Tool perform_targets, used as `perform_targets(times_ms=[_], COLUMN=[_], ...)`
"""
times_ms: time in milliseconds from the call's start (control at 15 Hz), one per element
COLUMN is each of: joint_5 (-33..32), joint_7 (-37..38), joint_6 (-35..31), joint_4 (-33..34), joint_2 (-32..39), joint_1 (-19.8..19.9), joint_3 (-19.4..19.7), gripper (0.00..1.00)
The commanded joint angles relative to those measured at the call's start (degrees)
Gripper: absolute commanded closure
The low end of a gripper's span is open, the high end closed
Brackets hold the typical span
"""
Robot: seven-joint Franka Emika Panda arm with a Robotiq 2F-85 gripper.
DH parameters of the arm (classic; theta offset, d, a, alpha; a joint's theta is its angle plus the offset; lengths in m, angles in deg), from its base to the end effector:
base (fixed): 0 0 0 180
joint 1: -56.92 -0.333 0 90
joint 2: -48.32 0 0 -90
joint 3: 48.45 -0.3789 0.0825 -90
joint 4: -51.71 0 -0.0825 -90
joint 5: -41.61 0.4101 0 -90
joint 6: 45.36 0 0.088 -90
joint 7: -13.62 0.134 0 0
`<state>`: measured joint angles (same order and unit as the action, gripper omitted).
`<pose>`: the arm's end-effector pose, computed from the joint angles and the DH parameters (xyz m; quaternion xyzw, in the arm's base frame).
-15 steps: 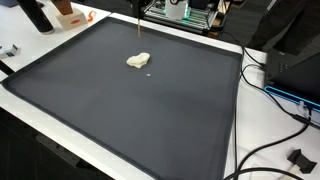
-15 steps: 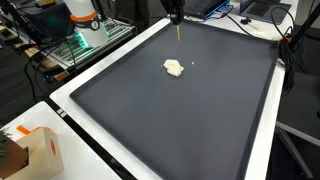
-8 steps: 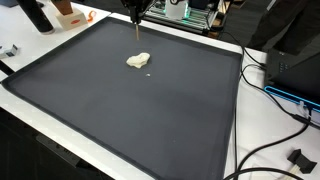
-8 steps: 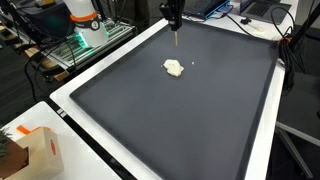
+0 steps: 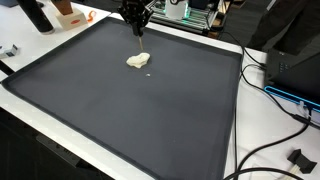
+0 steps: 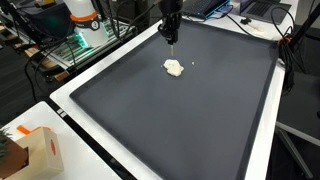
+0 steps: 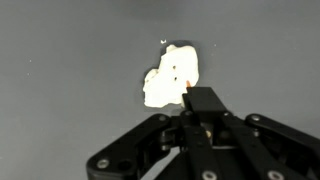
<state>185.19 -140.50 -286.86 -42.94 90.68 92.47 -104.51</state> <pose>0.5693 0.0116 0.3239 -0.9989 -0.0380 -0.0137 0.0247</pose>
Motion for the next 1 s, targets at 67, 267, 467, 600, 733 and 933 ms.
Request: perform_targets(times_ms=[67,267,467,600,733,933], joint_5=[0.47,0.48,0.49,0.49,0.49,0.49], joint_7=[-2.33,-2.29,-2.02,-2.02,-1.90,-1.96], joint_6=[-1.53,-1.51,-1.36,-1.45,-1.45,-1.51], joint_4=[2.38,4.02,5.61,6.28,6.83,7.43], joint_2=[2.80,2.68,2.64,2.93,3.03,3.27], joint_1=[-0.37,-1.29,-2.55,-3.41,-4.60,-5.90], joint_3=[0.83,1.99,3.65,4.75,6.30,7.84], gripper=[0.97,0.97,0.97,0.97,0.97,0.97])
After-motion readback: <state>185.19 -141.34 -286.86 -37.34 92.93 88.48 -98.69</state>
